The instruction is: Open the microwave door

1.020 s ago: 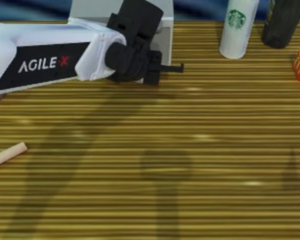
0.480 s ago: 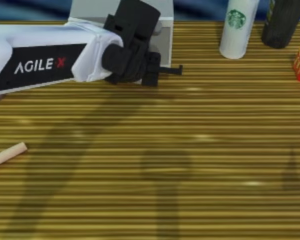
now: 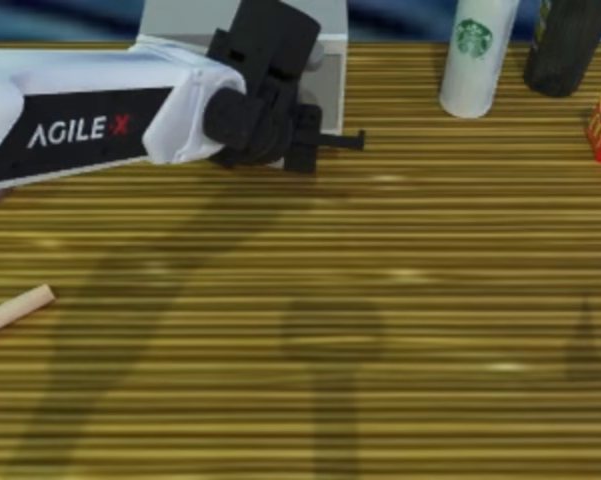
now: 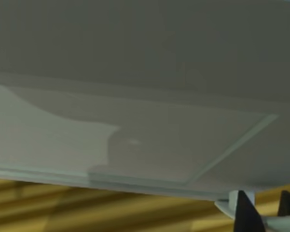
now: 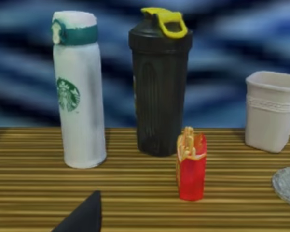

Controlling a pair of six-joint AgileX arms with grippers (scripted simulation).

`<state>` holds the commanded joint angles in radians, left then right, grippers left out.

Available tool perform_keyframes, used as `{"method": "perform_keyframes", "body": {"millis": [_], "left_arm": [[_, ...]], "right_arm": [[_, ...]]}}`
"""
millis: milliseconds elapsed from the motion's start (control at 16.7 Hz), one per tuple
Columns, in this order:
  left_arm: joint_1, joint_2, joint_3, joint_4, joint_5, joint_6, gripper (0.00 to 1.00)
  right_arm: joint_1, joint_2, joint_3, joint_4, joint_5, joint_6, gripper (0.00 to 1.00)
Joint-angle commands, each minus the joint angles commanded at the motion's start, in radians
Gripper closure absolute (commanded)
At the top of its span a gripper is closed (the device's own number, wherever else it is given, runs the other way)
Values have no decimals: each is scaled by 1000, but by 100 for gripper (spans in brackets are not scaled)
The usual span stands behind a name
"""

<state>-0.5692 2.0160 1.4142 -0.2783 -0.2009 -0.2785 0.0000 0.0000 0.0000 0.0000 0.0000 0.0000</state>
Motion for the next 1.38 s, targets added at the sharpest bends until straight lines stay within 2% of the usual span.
{"method": "perform_keyframes", "body": {"millis": [600,1080,1380], "left_arm": [[0,0,0,0,0,0,100],[14,-39,-57,30,47,57,100],[15,-40,-60,31,48,59,100]], "right_arm": [[0,0,0,0,0,0,0],[0,0,0,0,0,0,0],[0,0,0,0,0,0,0]]}}
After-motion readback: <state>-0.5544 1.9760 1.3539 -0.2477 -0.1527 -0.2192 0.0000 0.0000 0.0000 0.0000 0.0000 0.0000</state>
